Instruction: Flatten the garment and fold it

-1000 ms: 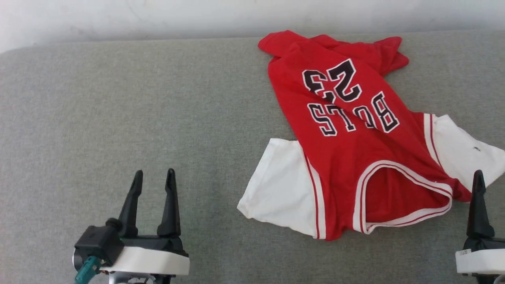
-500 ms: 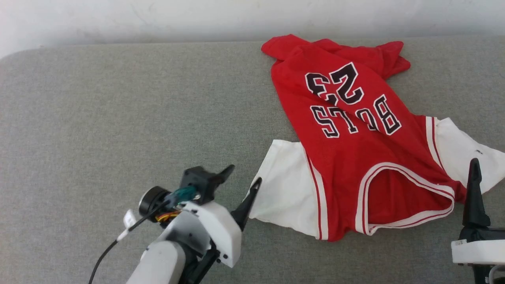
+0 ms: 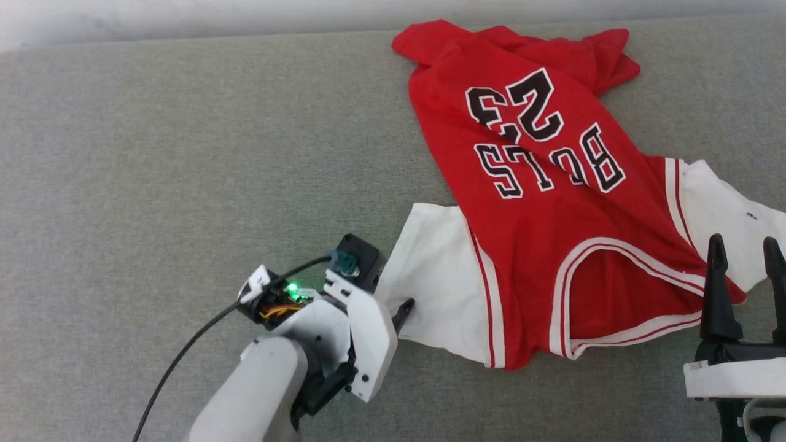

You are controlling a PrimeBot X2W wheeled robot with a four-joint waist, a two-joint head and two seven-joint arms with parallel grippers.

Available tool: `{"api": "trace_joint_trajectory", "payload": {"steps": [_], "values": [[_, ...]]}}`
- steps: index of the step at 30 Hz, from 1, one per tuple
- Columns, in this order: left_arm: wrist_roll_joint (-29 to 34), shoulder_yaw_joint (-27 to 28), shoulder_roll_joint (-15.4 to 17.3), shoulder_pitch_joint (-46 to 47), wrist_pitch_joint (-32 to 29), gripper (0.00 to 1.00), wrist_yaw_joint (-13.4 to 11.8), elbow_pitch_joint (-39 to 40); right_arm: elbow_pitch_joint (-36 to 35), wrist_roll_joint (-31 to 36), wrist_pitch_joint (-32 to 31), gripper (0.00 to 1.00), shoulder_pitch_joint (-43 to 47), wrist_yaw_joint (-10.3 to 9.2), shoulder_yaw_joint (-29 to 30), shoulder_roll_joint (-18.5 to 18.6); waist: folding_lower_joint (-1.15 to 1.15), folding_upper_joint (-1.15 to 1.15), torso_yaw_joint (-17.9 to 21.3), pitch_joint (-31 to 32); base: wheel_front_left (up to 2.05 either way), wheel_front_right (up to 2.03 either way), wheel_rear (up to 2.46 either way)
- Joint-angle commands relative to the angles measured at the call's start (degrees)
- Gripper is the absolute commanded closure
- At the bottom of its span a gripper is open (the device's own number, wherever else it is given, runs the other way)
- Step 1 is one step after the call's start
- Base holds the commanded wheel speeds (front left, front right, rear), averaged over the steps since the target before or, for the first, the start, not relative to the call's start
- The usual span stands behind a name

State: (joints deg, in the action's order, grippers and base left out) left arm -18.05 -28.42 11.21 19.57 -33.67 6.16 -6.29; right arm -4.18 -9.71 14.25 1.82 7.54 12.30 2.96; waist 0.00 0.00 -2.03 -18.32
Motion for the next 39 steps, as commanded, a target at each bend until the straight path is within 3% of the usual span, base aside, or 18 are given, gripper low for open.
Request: {"api": "trace_joint_trajectory", "payload": {"steps": [1, 2, 3, 4, 5, 8, 16, 23, 26, 34, 39], "values": [[0.3, -1.0, 0.5, -0.2, -3.2, 0.00, -0.6, -2.5, 0.2, -0.4, 0.5, 0.00, -1.1, -0.05, -0.2, -0.1, 0.00, 0.00, 1.2, -1.2, 0.00, 0.00, 0.00], [-0.1, -1.5, 0.5, -0.2, -4.7, 0.00, -0.5, -2.8, 0.3, -0.5, 0.5, 0.00, -1.2, -0.05, -0.2, -0.1, 0.00, 0.00, 1.4, -1.4, 0.00, 0.00, 0.00], [-0.4, -1.9, 0.5, -0.2, -5.6, 0.07, -0.3, -2.7, 0.5, -0.6, 0.6, 0.00, -1.4, -0.05, -0.2, -0.1, 0.00, 0.00, 1.6, -1.5, 0.00, 0.00, 0.00], [-0.8, -2.0, 0.3, -0.1, -5.8, 0.58, -0.2, -2.3, 0.6, -0.7, 0.6, 0.00, -1.5, -0.05, -0.1, -0.1, 0.00, 0.00, 1.8, -1.6, 0.00, 0.00, 0.00], [-1.3, -1.9, 0.1, -0.1, -5.6, 1.00, -0.2, -2.0, 0.8, -0.8, 0.6, 0.00, -1.5, -0.05, 0.0, -0.1, 0.00, 0.00, 1.9, -1.6, 0.00, 0.00, 0.00], [-2.1, -0.9, -0.1, 0.1, -4.1, 1.00, -0.6, -0.7, 1.2, -0.9, 0.7, 0.00, -1.6, -0.05, 0.3, -0.1, 0.00, 0.00, 2.0, -1.2, 0.00, 0.00, 0.00], [-8.2, 9.9, -1.5, -2.8, 6.3, 1.00, -6.1, 4.6, 1.5, -0.5, 0.7, 0.00, -1.1, -0.05, 1.0, -0.1, 0.00, 0.00, 0.8, 2.2, 0.00, 0.00, 0.00], [-14.6, 20.4, 0.7, -14.2, 10.2, 1.00, -10.1, 11.5, 1.3, 0.2, 0.7, 0.00, 0.1, -0.05, 1.1, -0.1, 0.00, 0.00, -0.9, 3.8, 0.00, 0.00, 0.00], [-18.9, 27.0, 1.0, -23.4, 12.0, 1.00, -12.3, 16.5, 1.0, 0.6, 0.2, 0.00, 1.1, -0.05, 1.4, -0.1, 0.00, 0.00, -2.7, 4.4, 0.00, 0.00, 0.00], [-20.7, 30.0, -0.1, -28.5, 15.4, 1.00, -12.8, 19.5, -0.8, 2.3, -2.9, 0.00, 0.7, -0.05, -0.2, -0.1, 0.00, 0.00, -5.3, 4.8, 0.00, 0.00, 0.00], [-19.8, 28.4, -1.2, -26.3, 17.3, 1.00, -12.2, 19.3, -4.1, 4.0, -11.2, 0.00, -2.8, -0.05, -2.0, -0.1, 0.00, 0.00, -4.5, 3.9, 0.00, 0.00, 0.00]]}}
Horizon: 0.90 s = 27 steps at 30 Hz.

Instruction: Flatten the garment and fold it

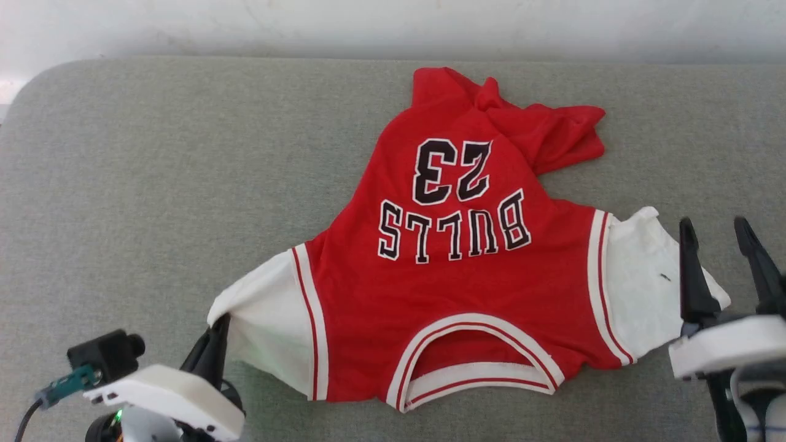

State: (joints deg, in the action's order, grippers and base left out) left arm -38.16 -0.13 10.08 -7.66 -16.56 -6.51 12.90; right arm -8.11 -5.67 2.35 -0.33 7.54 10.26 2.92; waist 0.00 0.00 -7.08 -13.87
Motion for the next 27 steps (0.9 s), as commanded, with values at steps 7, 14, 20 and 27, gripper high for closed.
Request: {"api": "trace_joint_trajectory", "payload": {"steps": [7, 14, 20, 27], "values": [[1.0, -2.4, -0.6, 4.5, 0.4, 1.00, 1.5, -0.2, -0.4, -1.6, -21.0, 0.00, -6.7, -0.05, -1.2, 7.1, 0.00, 0.00, 2.8, -4.4, 0.00, 0.00, 0.00], [1.5, -4.1, -1.0, 7.7, 0.7, 1.00, 2.3, -0.7, 2.8, -4.9, -38.5, 0.00, -9.0, -0.05, -3.8, 13.8, 0.00, 0.00, 3.0, -8.8, 0.00, 0.00, 0.00], [1.5, -5.0, -1.1, 9.6, 0.8, 1.00, 2.8, -1.7, 6.3, -6.8, -41.3, 0.00, -10.4, -0.05, -7.8, 17.1, 0.00, 0.00, 1.8, -10.9, 0.00, 0.00, 0.00], [1.2, -5.1, -0.8, 10.3, 0.4, 1.00, 2.9, -2.6, 6.5, -14.3, -52.1, 1.00, -10.0, -0.05, -11.2, 18.3, 0.00, 0.00, 1.3, -10.8, 0.00, 0.00, 0.00]]}}
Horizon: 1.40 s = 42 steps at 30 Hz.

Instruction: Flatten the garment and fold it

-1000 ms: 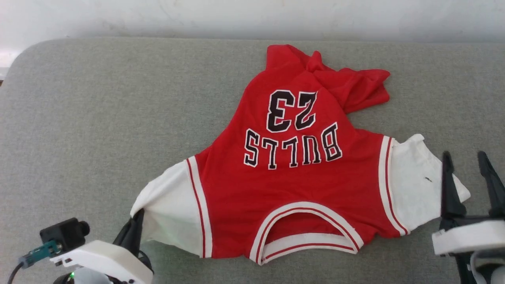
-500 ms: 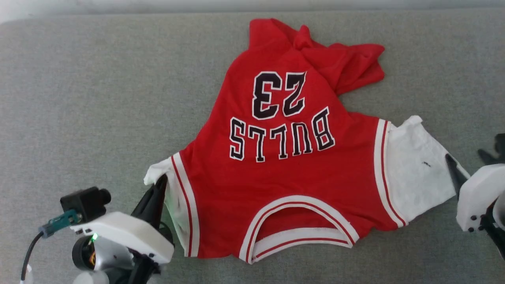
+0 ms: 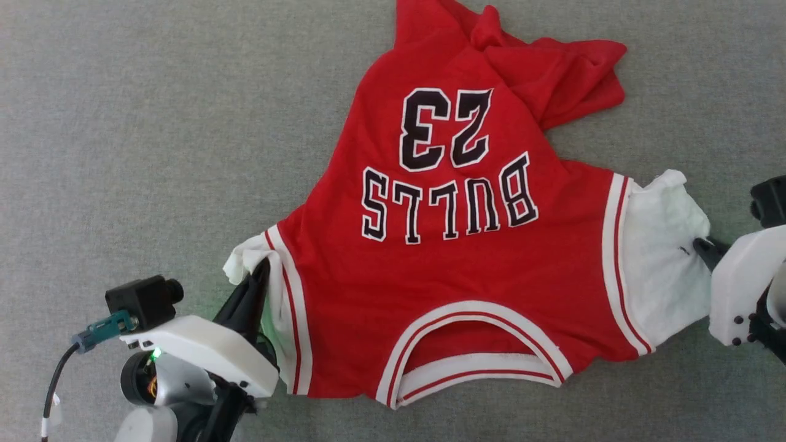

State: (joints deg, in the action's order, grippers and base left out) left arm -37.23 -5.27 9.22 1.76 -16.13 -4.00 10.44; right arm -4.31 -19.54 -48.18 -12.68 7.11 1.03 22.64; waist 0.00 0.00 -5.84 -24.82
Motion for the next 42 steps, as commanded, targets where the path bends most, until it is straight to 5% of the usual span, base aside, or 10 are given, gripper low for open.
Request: {"api": "trace_joint_trajectory", "payload": {"steps": [1, 7, 16, 22, 30, 34, 42], "values": [[0.2, 0.1, 0.1, 0.9, -0.1, 1.00, 0.3, -0.3, 2.1, -1.1, -1.9, 1.00, 2.1, 0.37, -1.5, -1.5, 0.00, 0.00, 0.1, 0.5, 0.00, 0.00, 0.00], [-0.9, 0.4, -0.6, 1.2, 0.7, 1.00, 0.4, -0.5, -1.4, -0.3, 4.1, 1.00, 0.4, 0.37, 1.2, -3.0, 0.00, 0.00, 1.3, 3.7, 0.00, 0.00, 0.00], [-3.5, 2.1, -3.2, 6.0, 5.5, 1.00, 0.8, 0.4, -2.6, -0.3, 23.6, 1.00, -3.7, 0.37, 6.7, -14.4, 0.00, 0.00, 3.6, 10.6, 0.00, 0.00, 0.00], [-3.2, 2.5, -3.0, 16.9, 5.4, 1.00, 0.4, 0.7, -4.9, -0.6, 29.0, 1.00, -11.3, 0.37, 4.9, -15.6, 0.00, 0.00, 5.1, 14.8, 0.00, 0.00, 0.00], [-1.1, 3.7, -0.5, 36.1, 2.4, 1.00, -2.3, -2.9, -4.3, 0.3, 28.0, 1.00, -27.1, 0.37, 1.8, -13.8, 0.00, 0.00, 6.4, 16.6, 0.00, 0.00, 0.00], [0.7, 3.4, 1.3, 49.5, -1.0, 1.00, -4.5, -9.7, 0.4, 1.9, 24.8, 1.00, -39.5, 0.37, 1.0, -13.1, 0.00, 0.00, 7.4, 15.8, 0.00, 0.00, 0.00], [4.1, 1.4, 4.9, 60.3, -7.8, 1.00, -7.4, -18.3, 9.8, 5.1, 20.4, 1.00, -50.8, 0.37, -1.1, -13.6, 0.00, 0.00, 9.0, 10.7, 0.00, 0.00, 0.00]]}}
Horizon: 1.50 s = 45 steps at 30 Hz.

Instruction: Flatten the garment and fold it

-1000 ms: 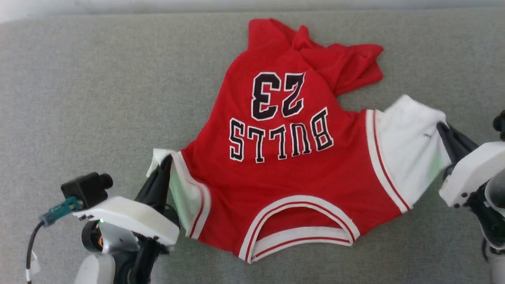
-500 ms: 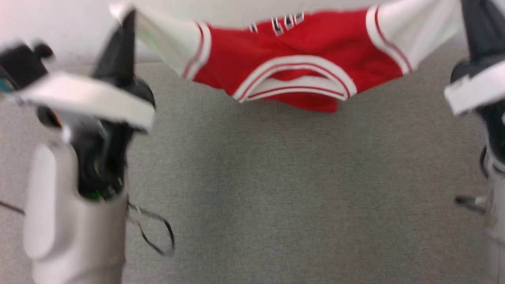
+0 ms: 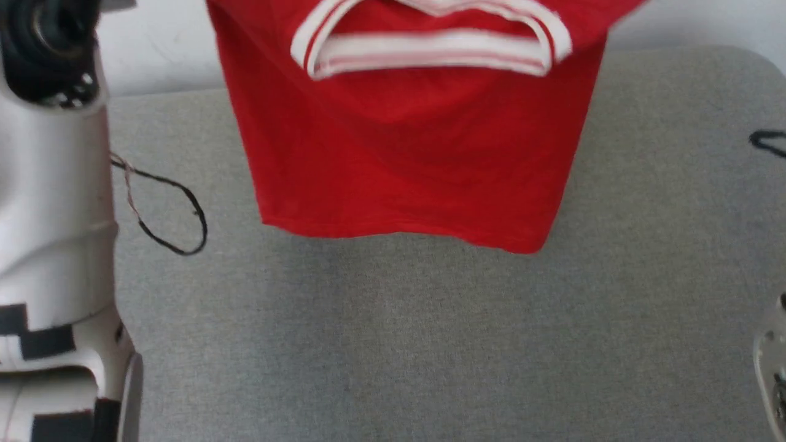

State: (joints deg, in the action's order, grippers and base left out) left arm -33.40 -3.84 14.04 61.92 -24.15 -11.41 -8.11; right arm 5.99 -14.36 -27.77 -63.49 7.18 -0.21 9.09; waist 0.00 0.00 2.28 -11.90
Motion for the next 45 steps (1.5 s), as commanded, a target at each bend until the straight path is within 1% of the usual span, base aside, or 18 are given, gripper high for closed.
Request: {"api": "trace_joint_trajectory", "payload": {"steps": [1, 4, 7, 11, 14, 17, 20, 22, 24, 27, 29, 34, 38, 41, 45], "values": [[0.8, -0.1, 0.5, 1.2, -0.2, 1.00, -0.4, -0.4, 0.7, 0.6, -0.1, 1.00, -1.3, 0.31, -0.1, -0.1, 0.00, 0.00, 1.0, -3.4, 0.00, 0.00, 0.00], [2.4, -0.6, 1.8, 4.6, -1.0, 1.00, -1.1, -1.8, 3.3, 2.6, 0.2, 1.00, -5.0, 0.31, -0.1, -0.2, 0.00, 0.00, 1.4, -7.7, 0.00, 0.00, 0.00], [3.9, -1.2, 2.8, 8.8, -0.5, 1.00, -1.1, -2.9, 5.7, 5.1, 1.2, 1.00, -9.2, 0.31, -0.2, 0.0, 0.00, 0.00, 1.5, -12.2, 0.00, 0.00, 0.00], [5.9, -1.2, 3.3, 14.9, 2.7, 1.00, -1.5, -3.7, 10.0, 8.7, 2.8, 1.00, -16.0, 0.31, -0.3, 1.0, 0.00, 0.00, 1.0, -17.5, 0.00, 0.00, 0.00], [5.9, -0.1, 2.9, 19.1, 5.5, 1.00, -2.1, -4.4, 12.5, 10.5, 4.5, 1.00, -20.7, 0.31, -0.1, 1.7, 0.00, 0.00, 0.7, -21.0, 0.00, 0.00, 0.00], [4.9, 1.3, 2.4, 22.1, 8.3, 1.00, -1.7, -6.0, 14.5, 11.9, 6.0, 1.00, -23.6, 0.31, -0.2, 2.0, 0.00, 0.00, 0.5, -24.0, 0.00, 0.00, 0.00], [3.9, 2.2, 2.3, 23.3, 10.4, 1.00, -0.7, -7.7, 16.2, 12.3, 6.9, 1.00, -25.3, 0.31, 0.0, 2.0, 0.00, 0.00, 0.2, -26.9, 0.00, 0.00, 0.00], [2.9, 2.7, 2.2, 23.4, 11.1, 1.00, 0.1, -8.6, 16.8, 12.3, 7.4, 1.00, -25.8, 0.31, 0.2, 1.9, 0.00, 0.00, 0.0, -28.9, 0.00, 0.00, 0.00], [1.9, 2.9, 2.2, 22.7, 11.5, 1.00, 1.4, -9.2, 17.5, 12.2, 8.2, 1.00, -25.6, 0.31, 0.1, 1.8, 0.00, 0.00, 0.0, -30.1, 0.00, 0.00, 0.00], [-0.5, 3.1, 1.9, 20.4, 11.5, 1.00, 4.2, -8.6, 18.0, 11.6, 9.3, 1.00, -24.6, 0.31, -0.4, 1.7, 0.00, 0.00, -0.1, -30.7, 0.00, 0.00, 0.00], [-2.4, 3.8, 1.6, 18.4, 10.7, 1.00, 5.1, -7.4, 17.5, 10.5, 9.5, 1.00, -23.6, 0.31, -0.9, 1.8, 0.00, 0.00, -0.2, -30.5, 0.00, 0.00, 0.00], [-6.6, 5.9, 1.8, 11.3, 7.2, 1.00, 5.5, -2.7, 14.0, 5.9, 7.9, 1.00, -17.8, 0.31, -2.6, 2.8, 0.00, 0.00, -0.5, -28.0, 0.00, 0.00, 0.00], [-9.8, 8.0, 1.7, 3.9, 5.6, 1.00, 5.7, 2.5, 8.2, 2.0, 5.7, 1.00, -10.2, 0.31, -2.5, 4.7, 0.00, 0.00, -0.9, -24.7, 0.00, 0.00, 0.00], [-11.6, 9.5, 0.7, -3.1, 5.5, 1.00, 5.5, 6.3, 3.1, -0.7, 4.6, 1.00, -2.7, 0.31, -1.2, 5.8, 0.00, 0.00, -1.2, -21.6, 0.00, 0.00, 0.00], [-11.4, 9.0, 0.1, -15.6, 5.1, 1.00, 6.0, 10.6, -4.0, -3.8, 3.3, 1.00, 9.9, 0.31, 1.5, 5.7, 0.00, 0.00, -1.2, -16.7, 0.00, 0.00, 0.00]]}}
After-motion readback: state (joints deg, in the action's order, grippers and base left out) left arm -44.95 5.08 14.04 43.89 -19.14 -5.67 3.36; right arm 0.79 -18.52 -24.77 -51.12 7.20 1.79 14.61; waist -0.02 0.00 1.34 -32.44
